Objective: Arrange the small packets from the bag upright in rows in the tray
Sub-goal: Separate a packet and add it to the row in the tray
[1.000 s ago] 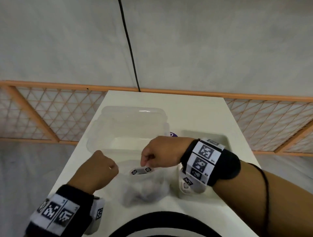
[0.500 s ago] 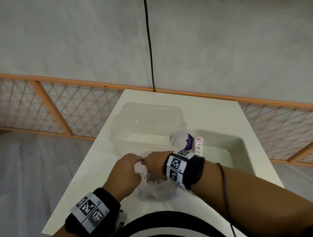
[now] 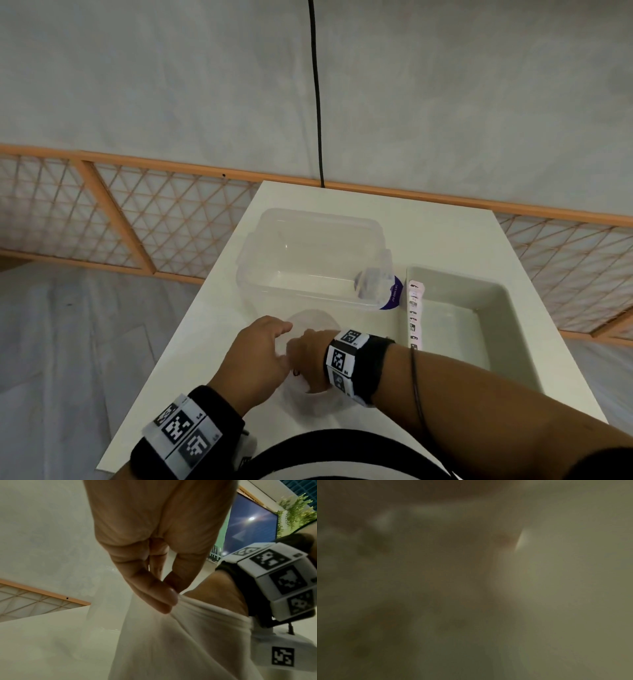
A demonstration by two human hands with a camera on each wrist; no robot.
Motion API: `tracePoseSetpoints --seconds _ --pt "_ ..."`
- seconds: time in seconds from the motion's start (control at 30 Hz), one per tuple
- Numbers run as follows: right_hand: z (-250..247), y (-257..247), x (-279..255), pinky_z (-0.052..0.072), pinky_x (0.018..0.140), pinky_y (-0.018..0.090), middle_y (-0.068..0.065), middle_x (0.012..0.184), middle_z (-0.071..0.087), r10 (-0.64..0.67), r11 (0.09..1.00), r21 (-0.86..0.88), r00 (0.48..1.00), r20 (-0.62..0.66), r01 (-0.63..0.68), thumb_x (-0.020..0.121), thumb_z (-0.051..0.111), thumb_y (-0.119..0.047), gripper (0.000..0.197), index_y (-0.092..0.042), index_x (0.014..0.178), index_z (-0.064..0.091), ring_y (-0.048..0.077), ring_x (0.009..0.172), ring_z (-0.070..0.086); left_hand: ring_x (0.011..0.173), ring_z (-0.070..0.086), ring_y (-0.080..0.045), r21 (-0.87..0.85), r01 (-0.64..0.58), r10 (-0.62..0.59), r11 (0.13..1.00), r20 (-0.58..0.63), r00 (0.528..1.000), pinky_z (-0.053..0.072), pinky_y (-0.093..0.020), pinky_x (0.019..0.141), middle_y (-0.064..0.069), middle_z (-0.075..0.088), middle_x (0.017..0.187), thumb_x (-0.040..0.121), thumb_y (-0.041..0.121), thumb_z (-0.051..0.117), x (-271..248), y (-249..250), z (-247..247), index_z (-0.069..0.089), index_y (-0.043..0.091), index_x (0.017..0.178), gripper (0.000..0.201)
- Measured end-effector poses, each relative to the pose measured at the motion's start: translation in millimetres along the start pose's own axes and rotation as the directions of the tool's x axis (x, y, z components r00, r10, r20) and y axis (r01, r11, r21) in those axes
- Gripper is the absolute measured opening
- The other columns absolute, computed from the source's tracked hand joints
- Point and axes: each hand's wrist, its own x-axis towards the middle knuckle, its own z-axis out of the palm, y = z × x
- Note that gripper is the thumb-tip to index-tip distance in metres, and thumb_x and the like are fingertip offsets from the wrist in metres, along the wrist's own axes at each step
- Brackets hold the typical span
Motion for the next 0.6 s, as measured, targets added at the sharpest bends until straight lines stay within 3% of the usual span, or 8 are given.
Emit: tracePoseSetpoints --seconds 0.1,0.17,0.3,0.43,0.5,0.6 --pt "9 -1 11 0.035 0.104 0.04 0.003 0.144 0.037 0.014 0.999 -0.039 1.0 0.008 -0.014 0.097 0.045 -0.04 0.05 -0.02 0.142 0.036 0.028 0.133 0.036 0.122 0.049 -0.011 0.012 0.01 -0.01 1.0 -0.016 1.0 0.026 -0.008 0.093 0.004 0.051 0.136 0.084 0.013 0.065 1 -1 -1 0.052 0.019 0.133 0.051" --pt "14 2 16 0.032 0.106 0.038 0.004 0.144 0.039 -0.004 1.0 -0.007 1.0 -0.023 0.004 0.098 0.043 -0.035 0.046 -0.02 0.141 0.038 0.027 0.134 0.036 0.124 0.048 -0.011 0.009 0.02 -0.02 1.0 -0.027 0.999 0.028 -0.01 0.096 0.003 0.052 0.135 0.083 0.014 0.067 2 1 -3 0.052 0.018 0.132 0.052" --pt "20 9 21 0.04 0.095 0.036 0.009 0.13 0.054 -0.006 0.997 0.072 0.999 -0.037 0.009 0.099 0.039 -0.032 0.039 -0.016 0.132 0.049 0.03 0.119 0.052 0.123 0.049 -0.013 -0.002 0.027 -0.027 1.0 -0.027 0.999 0.032 -0.016 0.101 0.002 0.053 0.135 0.083 0.016 0.068 3 5 -3 0.053 0.016 0.132 0.051" --pt "21 13 20 0.042 0.087 0.033 0.006 0.129 0.053 -0.017 0.996 0.089 1.0 0.017 0.015 0.096 0.047 -0.031 0.036 -0.022 0.131 0.05 0.03 0.116 0.054 0.124 0.049 -0.012 0.025 0.051 -0.051 0.998 -0.008 0.999 0.033 -0.018 0.104 0.003 0.051 0.137 0.083 0.014 0.068 5 5 0 0.051 0.019 0.133 0.053" --pt "19 16 13 0.038 0.075 0.029 0.005 0.121 0.058 -0.022 0.988 0.152 0.999 -0.041 0.028 0.095 0.048 -0.031 0.033 -0.021 0.127 0.054 0.027 0.105 0.058 0.124 0.049 -0.012 0.035 0.044 -0.044 0.998 0.002 0.999 0.033 -0.018 0.103 0.003 0.051 0.137 0.083 0.015 0.067 5 7 -2 0.051 0.019 0.133 0.053" --pt "10 24 -3 0.04 0.073 0.027 0.005 0.112 0.064 -0.013 0.953 0.297 0.986 -0.164 0.062 0.09 0.059 -0.024 0.031 -0.02 0.121 0.058 0.024 0.096 0.059 0.121 0.051 -0.013 0.025 0.064 -0.065 0.998 0.02 0.998 0.036 -0.019 0.101 0.003 0.051 0.135 0.082 0.016 0.068 6 9 -6 0.053 0.019 0.131 0.051"
